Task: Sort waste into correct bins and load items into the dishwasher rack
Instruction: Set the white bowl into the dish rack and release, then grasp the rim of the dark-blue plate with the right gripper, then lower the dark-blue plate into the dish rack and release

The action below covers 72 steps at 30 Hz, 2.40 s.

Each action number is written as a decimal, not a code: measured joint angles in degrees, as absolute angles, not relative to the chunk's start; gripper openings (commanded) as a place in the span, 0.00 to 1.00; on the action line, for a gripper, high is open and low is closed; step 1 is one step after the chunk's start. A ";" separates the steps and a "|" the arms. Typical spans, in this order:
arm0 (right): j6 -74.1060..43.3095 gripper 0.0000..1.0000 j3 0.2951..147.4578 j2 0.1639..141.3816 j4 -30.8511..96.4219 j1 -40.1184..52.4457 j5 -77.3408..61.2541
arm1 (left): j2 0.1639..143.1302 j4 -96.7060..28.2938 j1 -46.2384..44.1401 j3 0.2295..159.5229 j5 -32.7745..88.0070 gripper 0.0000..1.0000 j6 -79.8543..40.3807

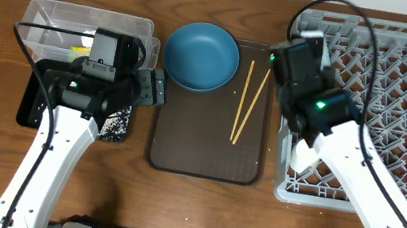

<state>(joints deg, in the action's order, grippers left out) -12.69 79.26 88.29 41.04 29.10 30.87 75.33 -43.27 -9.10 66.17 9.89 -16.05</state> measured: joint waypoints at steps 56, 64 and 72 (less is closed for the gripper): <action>-22.20 0.01 79.90 87.15 21.61 18.63 25.36 | 75.33 -43.27 -9.10 66.17 9.89 0.89 -16.05; -0.82 0.01 80.29 82.87 14.50 9.58 59.44 | 75.33 -43.27 -9.10 66.17 9.89 0.90 -16.05; 26.02 0.01 79.96 91.42 -3.86 0.45 66.30 | 75.33 -43.24 -9.10 66.17 9.87 0.89 -16.05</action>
